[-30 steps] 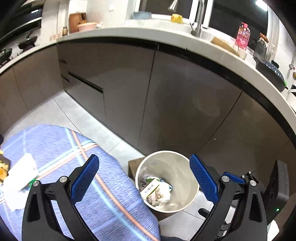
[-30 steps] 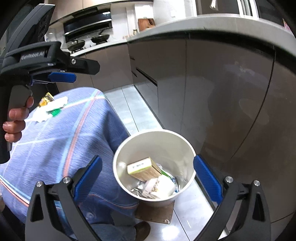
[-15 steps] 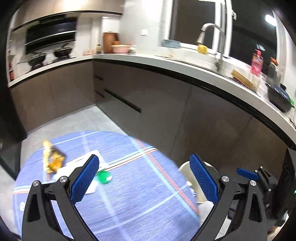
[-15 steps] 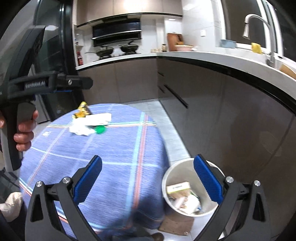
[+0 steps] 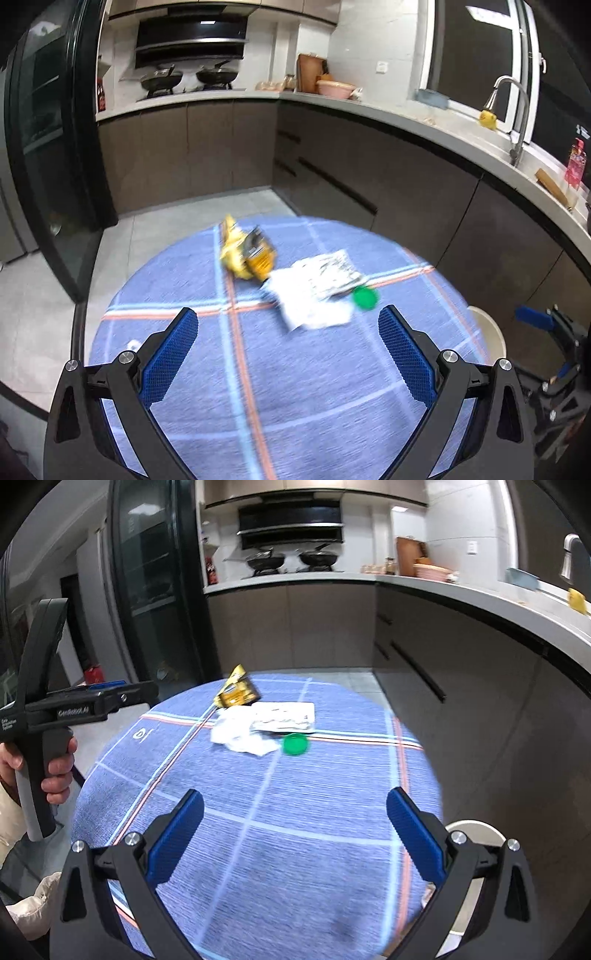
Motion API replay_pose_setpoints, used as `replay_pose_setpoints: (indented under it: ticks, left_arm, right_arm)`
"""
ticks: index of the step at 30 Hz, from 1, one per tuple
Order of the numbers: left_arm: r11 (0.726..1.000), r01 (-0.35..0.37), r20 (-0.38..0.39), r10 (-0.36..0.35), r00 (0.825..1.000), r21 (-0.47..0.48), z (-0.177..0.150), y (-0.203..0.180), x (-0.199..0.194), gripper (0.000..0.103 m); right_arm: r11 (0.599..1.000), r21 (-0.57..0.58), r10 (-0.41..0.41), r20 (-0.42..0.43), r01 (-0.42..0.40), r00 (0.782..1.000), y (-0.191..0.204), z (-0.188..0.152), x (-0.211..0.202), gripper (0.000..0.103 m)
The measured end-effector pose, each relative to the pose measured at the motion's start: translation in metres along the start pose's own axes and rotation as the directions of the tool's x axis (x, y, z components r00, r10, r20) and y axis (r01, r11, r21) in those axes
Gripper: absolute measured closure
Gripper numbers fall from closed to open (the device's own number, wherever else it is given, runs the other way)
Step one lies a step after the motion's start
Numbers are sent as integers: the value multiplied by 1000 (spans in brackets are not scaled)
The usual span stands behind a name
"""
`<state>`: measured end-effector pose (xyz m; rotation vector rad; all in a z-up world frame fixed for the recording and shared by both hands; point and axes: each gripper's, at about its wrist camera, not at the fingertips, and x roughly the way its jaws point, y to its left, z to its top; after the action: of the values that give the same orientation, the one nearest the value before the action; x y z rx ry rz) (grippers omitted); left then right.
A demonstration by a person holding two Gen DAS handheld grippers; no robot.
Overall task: Collect trash
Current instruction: 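Move both grippers back over the table, then grasp the white tissue with the left gripper while the right grasps the blue plastic tray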
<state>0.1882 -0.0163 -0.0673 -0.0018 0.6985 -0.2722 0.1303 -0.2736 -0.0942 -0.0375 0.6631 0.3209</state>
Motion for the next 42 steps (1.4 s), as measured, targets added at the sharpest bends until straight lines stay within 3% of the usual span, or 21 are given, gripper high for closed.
replay_pose_setpoints:
  ticks: [5,10,14,16,21,24,31,35,37,39,42]
  left_arm:
    - [1000,4,-37,-4,999,-3,-18,23,4,8]
    - [998,56,-77,-57,995,-18,-29,33,13,8]
    - [994,109,-100,-111,989,-29,-29,34,24,11]
    - [991,132,-109,-133,985,-23,-28,31,32,23]
    - [983,178,-146,-184,972,-49,-21,27,60,35]
    - [980,188,-168,-197,966,-71,-16,24,83,47]
    - [964,209,-234,-244,941,-165,-12,23,129,58]
    - [963,203,-249,-244,937,-179,-8,20,146,66]
    - [962,205,-257,-247,934,-182,-8,18,152,89]
    - [959,211,-267,-257,929,-188,-8,18,156,101]
    - [958,213,-256,-258,932,-191,-11,23,151,102]
  right_arm:
    - [999,-13,47,-48,-48,998,22,7,31,6]
    - [996,-45,70,-110,-75,991,38,15,66,27]
    - [996,-63,52,-130,-61,990,32,31,90,29]
    - [996,-70,49,-134,-59,990,26,38,102,29]
    - [987,-156,4,-151,-27,989,21,49,133,31]
    - [974,-225,-20,-163,-17,986,25,50,153,41]
    - [954,-301,-40,-180,-16,983,26,47,183,53]
    - [943,-333,-53,-176,-9,983,26,48,193,53]
    - [937,-350,-58,-171,-6,984,27,49,197,53]
    - [930,-368,-61,-170,-6,984,29,50,202,53]
    - [913,-407,-75,-163,3,984,35,49,209,53]
